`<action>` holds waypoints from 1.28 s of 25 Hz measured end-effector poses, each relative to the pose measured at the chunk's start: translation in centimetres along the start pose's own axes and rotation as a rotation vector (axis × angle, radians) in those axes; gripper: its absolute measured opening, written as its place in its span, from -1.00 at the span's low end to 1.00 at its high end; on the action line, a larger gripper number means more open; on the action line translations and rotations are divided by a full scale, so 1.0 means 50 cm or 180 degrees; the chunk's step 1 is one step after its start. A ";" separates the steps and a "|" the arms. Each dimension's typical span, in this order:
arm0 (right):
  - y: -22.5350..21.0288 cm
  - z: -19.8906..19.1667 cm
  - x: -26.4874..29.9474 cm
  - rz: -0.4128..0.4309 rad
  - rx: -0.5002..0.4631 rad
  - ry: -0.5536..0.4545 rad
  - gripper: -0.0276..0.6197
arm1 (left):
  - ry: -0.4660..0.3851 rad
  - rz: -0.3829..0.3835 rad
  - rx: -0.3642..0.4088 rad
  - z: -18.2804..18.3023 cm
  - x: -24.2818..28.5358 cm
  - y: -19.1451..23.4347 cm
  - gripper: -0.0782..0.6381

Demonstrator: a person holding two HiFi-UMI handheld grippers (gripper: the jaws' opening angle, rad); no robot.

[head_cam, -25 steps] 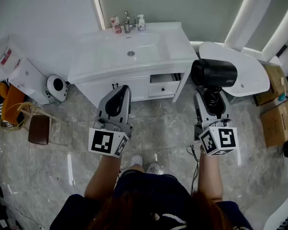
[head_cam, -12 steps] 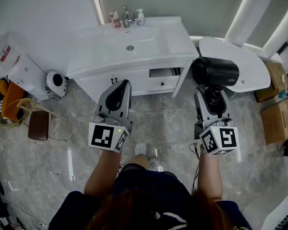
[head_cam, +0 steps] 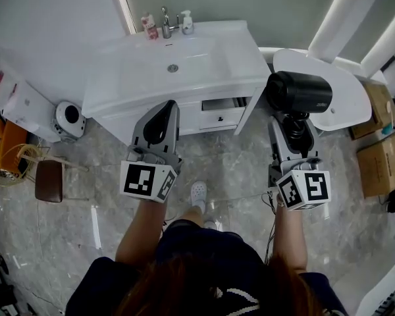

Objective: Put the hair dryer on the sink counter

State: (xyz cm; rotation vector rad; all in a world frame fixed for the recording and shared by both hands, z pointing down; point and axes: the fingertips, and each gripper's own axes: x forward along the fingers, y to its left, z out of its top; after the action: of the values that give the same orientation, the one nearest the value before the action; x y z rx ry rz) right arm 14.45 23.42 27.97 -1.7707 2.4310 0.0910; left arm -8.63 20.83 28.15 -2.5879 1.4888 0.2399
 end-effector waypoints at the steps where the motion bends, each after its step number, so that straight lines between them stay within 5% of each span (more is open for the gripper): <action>1: -0.007 -0.001 0.034 -0.0008 0.0004 0.0004 -0.01 | 0.0013 -0.0007 -0.0001 -0.006 0.029 0.018 -0.73; 10: -0.044 -0.004 0.297 -0.0015 0.0014 -0.0050 -0.01 | -0.0020 -0.0069 0.0018 -0.032 0.246 0.182 -0.73; 20: -0.109 -0.048 0.455 -0.0124 0.0053 0.0017 -0.01 | 0.0050 -0.0073 -0.0043 -0.098 0.377 0.285 -0.73; 32: -0.256 -0.072 0.762 0.0105 0.0011 -0.0006 -0.01 | 0.0053 0.0218 -0.0049 -0.173 0.630 0.410 -0.73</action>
State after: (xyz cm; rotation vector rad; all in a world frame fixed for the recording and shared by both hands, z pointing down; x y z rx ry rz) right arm 14.87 -16.91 26.49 -1.7286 2.4579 0.0916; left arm -10.22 -17.68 29.00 -2.5597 1.5895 0.2390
